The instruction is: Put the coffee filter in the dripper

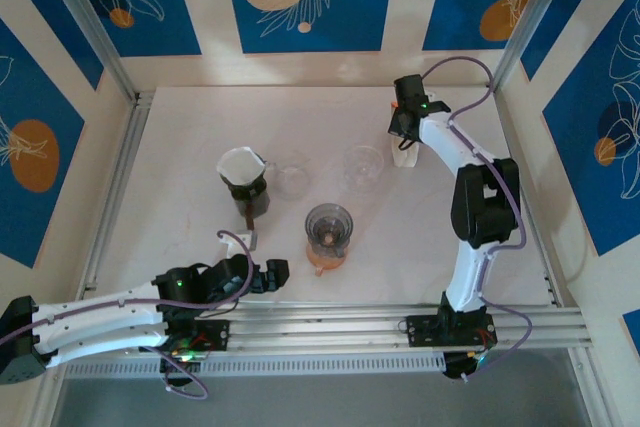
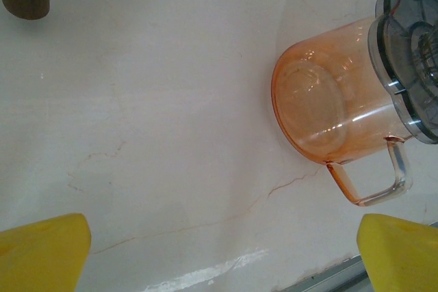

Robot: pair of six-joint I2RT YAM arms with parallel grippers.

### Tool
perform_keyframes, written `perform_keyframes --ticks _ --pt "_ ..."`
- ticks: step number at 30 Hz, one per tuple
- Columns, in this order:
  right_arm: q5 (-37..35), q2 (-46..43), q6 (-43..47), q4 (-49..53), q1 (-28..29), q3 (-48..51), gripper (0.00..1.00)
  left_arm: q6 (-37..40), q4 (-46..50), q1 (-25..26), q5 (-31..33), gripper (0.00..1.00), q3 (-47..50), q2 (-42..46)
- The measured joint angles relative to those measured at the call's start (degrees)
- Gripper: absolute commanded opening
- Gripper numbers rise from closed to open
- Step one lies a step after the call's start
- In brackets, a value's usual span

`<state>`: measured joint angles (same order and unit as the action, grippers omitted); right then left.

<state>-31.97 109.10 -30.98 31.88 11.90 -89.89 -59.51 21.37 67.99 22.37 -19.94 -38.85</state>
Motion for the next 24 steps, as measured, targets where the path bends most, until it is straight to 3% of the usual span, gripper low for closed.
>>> perform_keyframes --ticks 12,24 --pt "-0.7 -12.0 0.0 0.3 0.5 12.3 0.00 0.0 -0.1 0.0 -0.2 1.00 0.0 0.0" --pt "-0.9 -31.8 -0.8 2.4 2.8 26.4 0.00 0.0 -1.7 0.0 -0.9 1.00 0.0 -0.8"
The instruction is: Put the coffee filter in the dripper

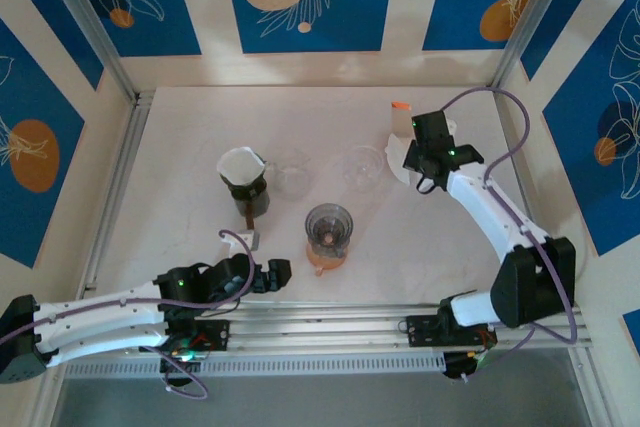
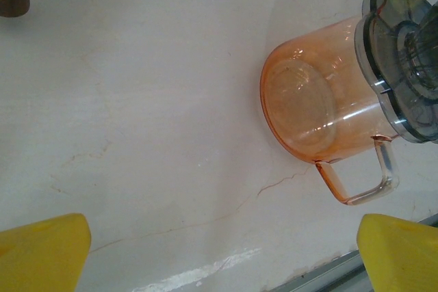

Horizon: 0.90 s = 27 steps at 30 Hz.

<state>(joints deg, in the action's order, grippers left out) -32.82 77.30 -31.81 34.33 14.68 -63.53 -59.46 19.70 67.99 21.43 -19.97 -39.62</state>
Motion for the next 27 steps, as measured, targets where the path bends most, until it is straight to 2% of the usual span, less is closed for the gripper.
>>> perform_keyframes --ticks 7,12,15,21,27 --pt "0.2 -10.9 -0.1 5.0 4.3 2.7 0.00 0.0 0.1 0.0 -0.2 1.00 0.0 0.2" --pt "2.3 -20.6 -0.3 10.9 11.8 2.3 0.00 0.7 1.1 0.0 -0.3 1.00 -0.5 0.2" --pt "6.5 -23.9 -0.3 15.7 16.2 -0.3 0.00 1.6 2.3 0.0 -0.3 1.00 -1.5 0.2" --pt "14.6 -23.1 -0.3 26.0 27.0 -11.2 0.00 3.3 4.7 -0.1 -0.3 1.00 -4.6 0.7" --pt "18.7 -16.2 -0.9 35.0 36.7 -21.7 0.00 4.4 5.7 -0.1 0.1 1.00 -5.3 0.9"
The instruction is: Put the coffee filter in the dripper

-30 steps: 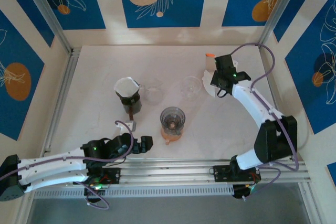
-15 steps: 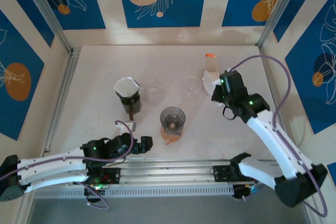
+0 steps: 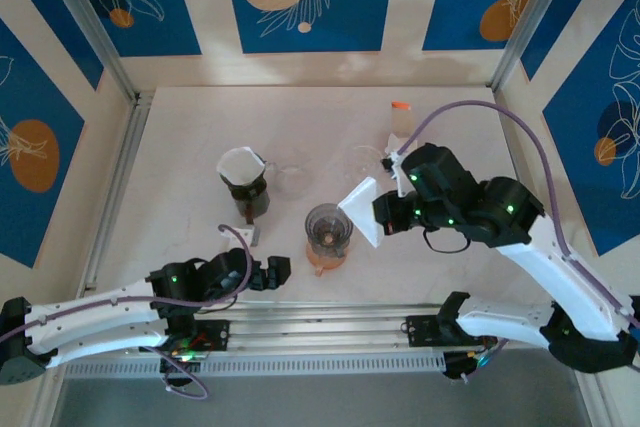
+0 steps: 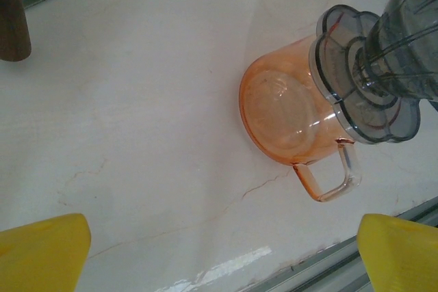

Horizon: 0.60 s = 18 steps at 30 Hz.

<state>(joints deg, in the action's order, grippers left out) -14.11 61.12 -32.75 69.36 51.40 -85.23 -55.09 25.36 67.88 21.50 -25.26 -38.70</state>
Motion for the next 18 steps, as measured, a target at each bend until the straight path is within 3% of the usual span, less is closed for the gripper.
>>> perform_keyframes --ticks 8,18 --pt "-0.3 13.2 -0.2 10.4 4.3 -8.3 0.00 0.6 1.4 0.0 0.0 1.00 -1.2 0.0" --pt "-2.4 21.6 1.3 14.3 5.8 -14.0 0.00 1.7 1.7 0.0 -0.5 1.00 -1.9 0.0"
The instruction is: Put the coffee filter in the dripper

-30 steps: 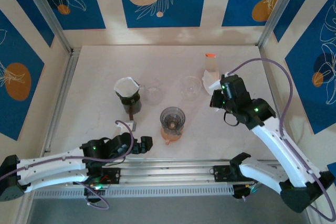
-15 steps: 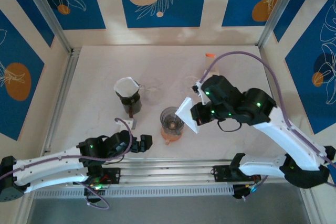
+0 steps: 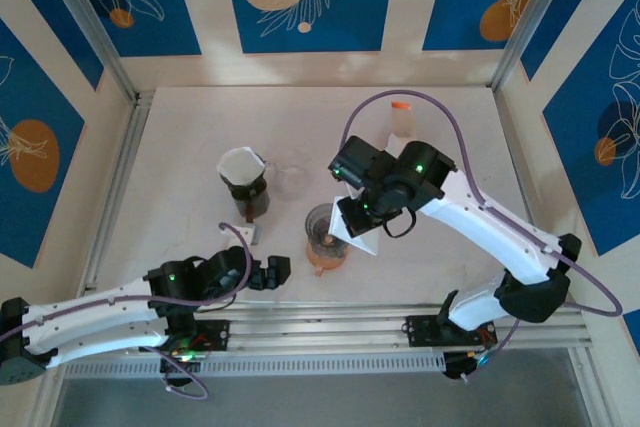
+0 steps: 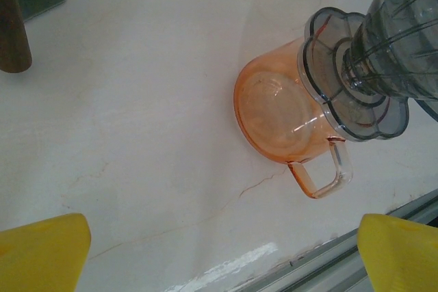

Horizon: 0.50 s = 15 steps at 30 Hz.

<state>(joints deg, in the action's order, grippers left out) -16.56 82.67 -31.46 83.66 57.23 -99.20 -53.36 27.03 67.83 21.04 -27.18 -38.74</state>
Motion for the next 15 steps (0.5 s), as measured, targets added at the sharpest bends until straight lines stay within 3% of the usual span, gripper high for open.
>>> perform_keyframes --ticks 15 --pt "0.3 12.2 4.0 -2.5 1.9 -2.9 0.00 1.4 -2.1 -0.1 -1.7 1.00 0.0 -1.5"
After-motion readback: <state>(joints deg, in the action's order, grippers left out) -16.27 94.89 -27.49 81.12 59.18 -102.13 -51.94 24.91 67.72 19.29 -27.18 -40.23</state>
